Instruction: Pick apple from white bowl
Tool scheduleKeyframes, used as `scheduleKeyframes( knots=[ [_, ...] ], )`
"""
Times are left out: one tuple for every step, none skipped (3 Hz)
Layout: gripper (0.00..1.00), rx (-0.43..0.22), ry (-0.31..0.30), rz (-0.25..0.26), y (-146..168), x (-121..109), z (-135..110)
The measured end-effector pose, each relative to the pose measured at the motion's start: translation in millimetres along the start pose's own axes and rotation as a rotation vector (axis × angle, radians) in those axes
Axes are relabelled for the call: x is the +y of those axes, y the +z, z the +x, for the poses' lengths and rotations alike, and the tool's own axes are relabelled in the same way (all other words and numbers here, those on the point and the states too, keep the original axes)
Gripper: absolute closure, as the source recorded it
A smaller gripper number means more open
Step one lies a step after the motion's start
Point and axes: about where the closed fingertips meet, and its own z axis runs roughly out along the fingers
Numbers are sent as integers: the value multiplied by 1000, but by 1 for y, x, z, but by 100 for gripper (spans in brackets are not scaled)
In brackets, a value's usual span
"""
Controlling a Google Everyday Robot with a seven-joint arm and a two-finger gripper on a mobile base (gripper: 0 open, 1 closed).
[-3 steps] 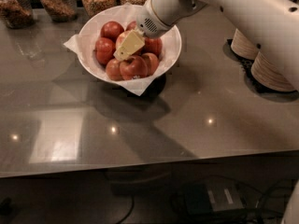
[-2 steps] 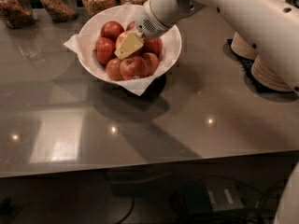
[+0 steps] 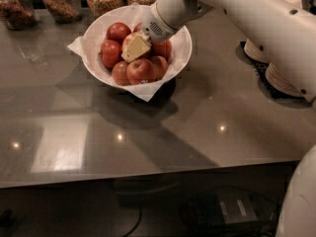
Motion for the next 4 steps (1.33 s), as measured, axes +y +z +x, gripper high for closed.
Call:
scheduleKeyframes(
  knots=[
    [80,13,-9,-16,0,3,0],
    [100,26,-26,-30,-4,6,-3],
    [100,49,-94,-56,-23,12,-21],
    [100,45,-169,-72,-55,19,-38]
  ],
)
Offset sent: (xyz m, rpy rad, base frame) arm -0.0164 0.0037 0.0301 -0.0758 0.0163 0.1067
